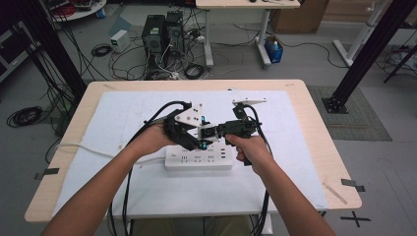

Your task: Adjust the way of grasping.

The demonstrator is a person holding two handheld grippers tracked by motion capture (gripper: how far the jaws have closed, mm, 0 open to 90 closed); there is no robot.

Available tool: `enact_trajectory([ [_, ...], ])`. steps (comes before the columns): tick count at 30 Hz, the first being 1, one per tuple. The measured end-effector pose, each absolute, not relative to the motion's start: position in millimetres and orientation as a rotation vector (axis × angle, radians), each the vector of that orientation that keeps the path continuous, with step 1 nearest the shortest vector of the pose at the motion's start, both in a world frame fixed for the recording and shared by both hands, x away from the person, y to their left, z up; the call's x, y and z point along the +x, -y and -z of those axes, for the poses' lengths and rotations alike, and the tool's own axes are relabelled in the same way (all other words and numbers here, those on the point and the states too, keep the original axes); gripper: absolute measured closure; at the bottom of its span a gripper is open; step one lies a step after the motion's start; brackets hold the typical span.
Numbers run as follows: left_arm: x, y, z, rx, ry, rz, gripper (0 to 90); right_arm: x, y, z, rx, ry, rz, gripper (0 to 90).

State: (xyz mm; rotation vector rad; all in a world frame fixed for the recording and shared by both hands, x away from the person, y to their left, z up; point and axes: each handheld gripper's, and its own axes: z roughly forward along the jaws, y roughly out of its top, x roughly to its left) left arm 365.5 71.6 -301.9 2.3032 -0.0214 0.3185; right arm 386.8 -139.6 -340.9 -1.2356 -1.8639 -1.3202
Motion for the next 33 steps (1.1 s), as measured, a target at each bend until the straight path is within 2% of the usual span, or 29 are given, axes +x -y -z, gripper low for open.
enact_trajectory([
  [8,363.3,-69.1,303.2,2.326,0.041,-0.350,42.5,387.8,141.0,341.3,-1.240,1.838,1.304,57.7],
  [12,363.5,-66.4,305.1,2.346,0.025,-0.341,40.8,386.4,139.0,340.9,-1.257,1.874,1.294,62.0],
  [14,365.3,-67.4,303.5,2.353,-0.022,-0.341,29.8,384.8,136.7,342.3,-1.276,1.933,1.278,62.1],
  [15,366.3,-69.2,302.7,2.354,-0.036,-0.333,27.1,384.5,136.2,342.6,-1.277,1.940,1.278,62.2],
  [20,365.2,-88.0,297.5,2.366,-0.083,-0.332,26.5,385.0,144.5,340.3,-1.301,2.028,1.315,62.1],
  [23,366.3,-103.5,295.5,2.390,-0.155,-0.314,20.7,386.8,153.6,340.1,-1.313,2.087,1.294,62.1],
  [33,371.0,-171.4,294.6,2.488,-0.430,-0.269,20.7,382.0,177.5,319.4,-1.323,2.433,1.187,62.1],
])
